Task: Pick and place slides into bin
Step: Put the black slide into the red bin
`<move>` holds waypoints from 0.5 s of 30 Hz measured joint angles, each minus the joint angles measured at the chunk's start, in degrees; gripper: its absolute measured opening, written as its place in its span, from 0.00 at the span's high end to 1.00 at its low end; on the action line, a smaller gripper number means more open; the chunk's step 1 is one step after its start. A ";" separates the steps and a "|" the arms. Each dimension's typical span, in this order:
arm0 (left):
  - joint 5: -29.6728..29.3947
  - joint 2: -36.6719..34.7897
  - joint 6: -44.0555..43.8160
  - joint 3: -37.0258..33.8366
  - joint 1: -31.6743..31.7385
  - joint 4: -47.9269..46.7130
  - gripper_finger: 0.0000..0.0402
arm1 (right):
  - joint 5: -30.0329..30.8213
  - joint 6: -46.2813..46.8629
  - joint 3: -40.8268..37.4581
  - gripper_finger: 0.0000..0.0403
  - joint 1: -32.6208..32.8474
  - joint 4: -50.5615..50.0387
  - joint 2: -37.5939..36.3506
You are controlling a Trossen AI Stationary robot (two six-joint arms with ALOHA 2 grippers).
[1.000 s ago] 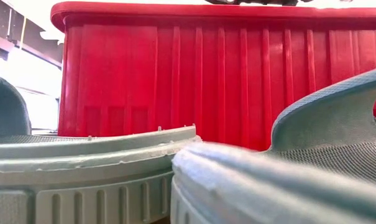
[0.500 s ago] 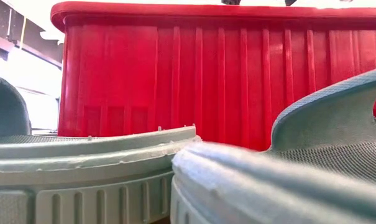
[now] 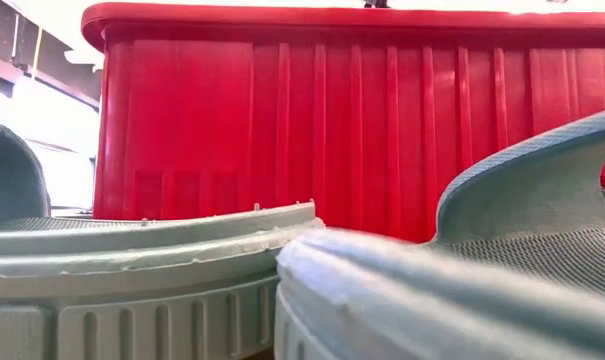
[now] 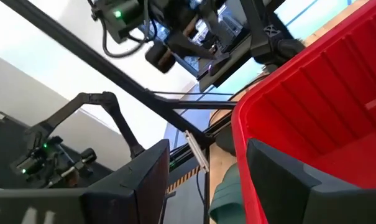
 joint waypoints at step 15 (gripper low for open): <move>19.14 -8.20 -0.80 -18.98 0.00 13.67 0.62 | 1.86 -1.56 0.00 0.49 -0.02 -0.53 0.00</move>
